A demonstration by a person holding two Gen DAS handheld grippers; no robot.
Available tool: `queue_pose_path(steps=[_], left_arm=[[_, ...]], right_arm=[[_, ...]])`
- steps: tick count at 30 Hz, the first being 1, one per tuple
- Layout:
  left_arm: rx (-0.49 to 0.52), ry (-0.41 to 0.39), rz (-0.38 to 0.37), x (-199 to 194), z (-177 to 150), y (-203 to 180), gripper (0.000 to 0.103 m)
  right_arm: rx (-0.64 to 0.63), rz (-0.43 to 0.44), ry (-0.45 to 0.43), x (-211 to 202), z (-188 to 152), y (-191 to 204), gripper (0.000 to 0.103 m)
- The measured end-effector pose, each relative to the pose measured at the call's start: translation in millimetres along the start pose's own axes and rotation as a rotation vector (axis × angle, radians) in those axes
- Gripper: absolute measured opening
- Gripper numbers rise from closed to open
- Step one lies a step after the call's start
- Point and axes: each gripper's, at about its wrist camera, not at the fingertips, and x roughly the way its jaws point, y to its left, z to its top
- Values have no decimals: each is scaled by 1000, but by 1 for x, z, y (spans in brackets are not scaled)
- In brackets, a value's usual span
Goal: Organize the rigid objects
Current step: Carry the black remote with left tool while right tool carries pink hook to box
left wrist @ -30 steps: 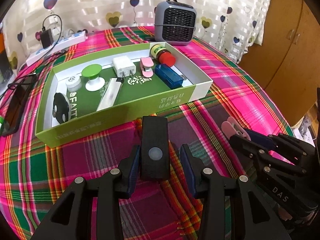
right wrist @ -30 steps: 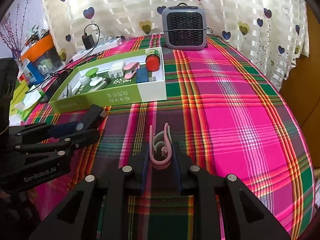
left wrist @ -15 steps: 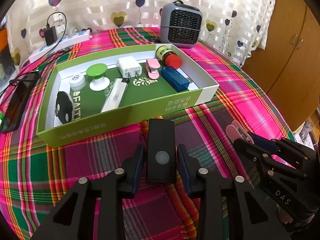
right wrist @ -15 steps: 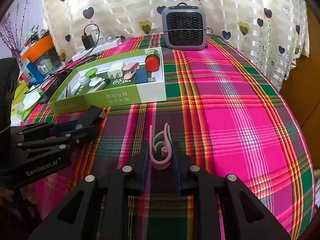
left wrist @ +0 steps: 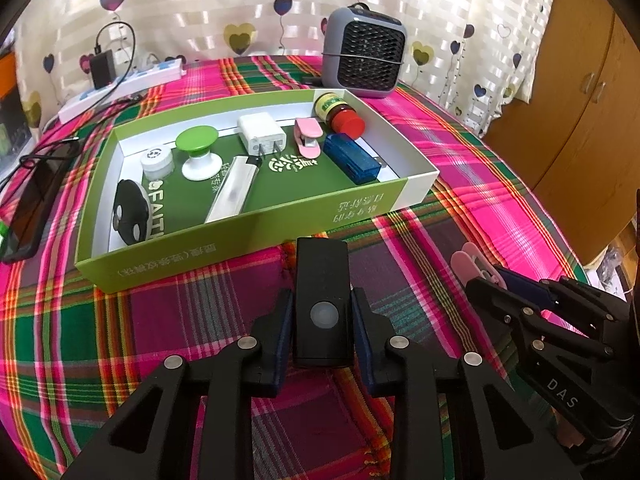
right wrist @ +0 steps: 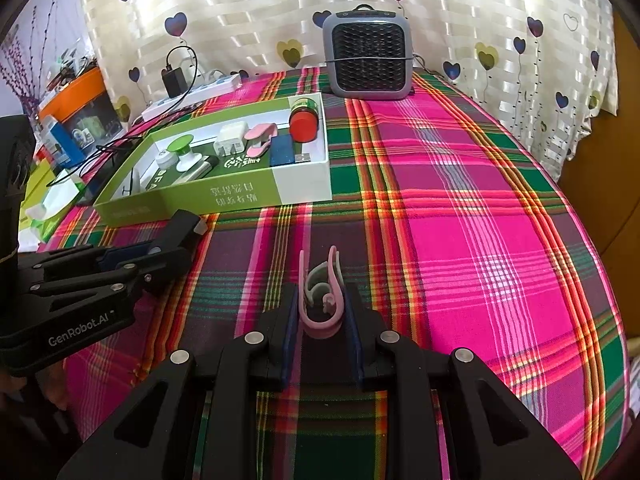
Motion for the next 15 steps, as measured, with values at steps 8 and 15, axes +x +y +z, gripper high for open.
queue_pose_path(steps=[8, 15], left_arm=[[-2, -2, 4, -2, 0, 0, 27], [-5, -9, 13, -6, -3, 3, 27]], right_arm=[[0, -1, 0, 0, 0, 0, 23], [-3, 2, -3, -1, -1, 1, 23]])
